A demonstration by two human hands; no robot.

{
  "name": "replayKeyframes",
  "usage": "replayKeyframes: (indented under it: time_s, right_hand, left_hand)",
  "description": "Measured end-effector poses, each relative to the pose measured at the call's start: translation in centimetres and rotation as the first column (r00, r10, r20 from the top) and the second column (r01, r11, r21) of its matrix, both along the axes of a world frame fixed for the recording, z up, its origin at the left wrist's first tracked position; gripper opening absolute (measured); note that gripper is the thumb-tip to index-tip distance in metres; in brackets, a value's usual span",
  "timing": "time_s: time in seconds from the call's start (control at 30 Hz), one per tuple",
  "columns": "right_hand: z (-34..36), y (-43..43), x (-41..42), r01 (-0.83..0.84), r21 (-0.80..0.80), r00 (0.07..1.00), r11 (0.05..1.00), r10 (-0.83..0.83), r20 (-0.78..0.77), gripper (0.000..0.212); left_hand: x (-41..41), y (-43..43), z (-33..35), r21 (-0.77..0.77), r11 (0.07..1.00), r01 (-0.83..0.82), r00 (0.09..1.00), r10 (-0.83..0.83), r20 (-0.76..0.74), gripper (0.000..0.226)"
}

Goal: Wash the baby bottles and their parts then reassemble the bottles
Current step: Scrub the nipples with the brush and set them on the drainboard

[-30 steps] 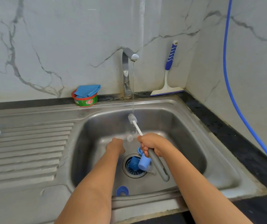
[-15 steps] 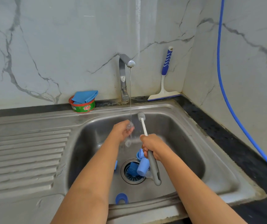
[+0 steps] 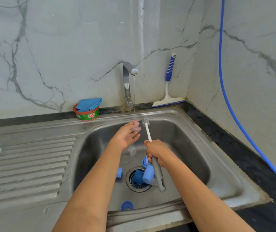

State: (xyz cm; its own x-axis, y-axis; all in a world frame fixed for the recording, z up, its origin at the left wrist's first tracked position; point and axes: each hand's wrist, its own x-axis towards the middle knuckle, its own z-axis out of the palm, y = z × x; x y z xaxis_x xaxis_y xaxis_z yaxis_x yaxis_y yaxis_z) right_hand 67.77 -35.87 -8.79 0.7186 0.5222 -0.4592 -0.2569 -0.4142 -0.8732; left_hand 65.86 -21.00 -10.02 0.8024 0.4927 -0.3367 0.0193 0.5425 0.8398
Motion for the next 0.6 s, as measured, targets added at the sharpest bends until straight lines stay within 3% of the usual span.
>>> replayKeyframes:
  time_s: [0.2, 0.4, 0.6]
  right_hand:
    - [0.0, 0.0, 0.2, 0.022, 0.045, 0.996, 0.999, -0.018, -0.093, 0.022]
    - [1.0, -0.6, 0.1, 0.063, 0.141, 0.961, 0.988, -0.022, -0.275, 0.034]
    - [2.7, -1.9, 0.3, -0.114, 0.083, 0.957, 0.990, 0.132, -0.259, 0.041]
  left_hand:
    - [0.1, -0.9, 0.9, -0.122, 0.985, -0.120, 0.988, 0.130, 0.079, 0.023]
    - [-1.4, -2.3, 0.2, -0.147, 0.957, -0.250, 0.968, 0.248, -0.030, 0.018]
    - [-4.2, -3.3, 0.3, -0.293, 0.867, -0.403, 0.911, 0.410, -0.041, 0.025]
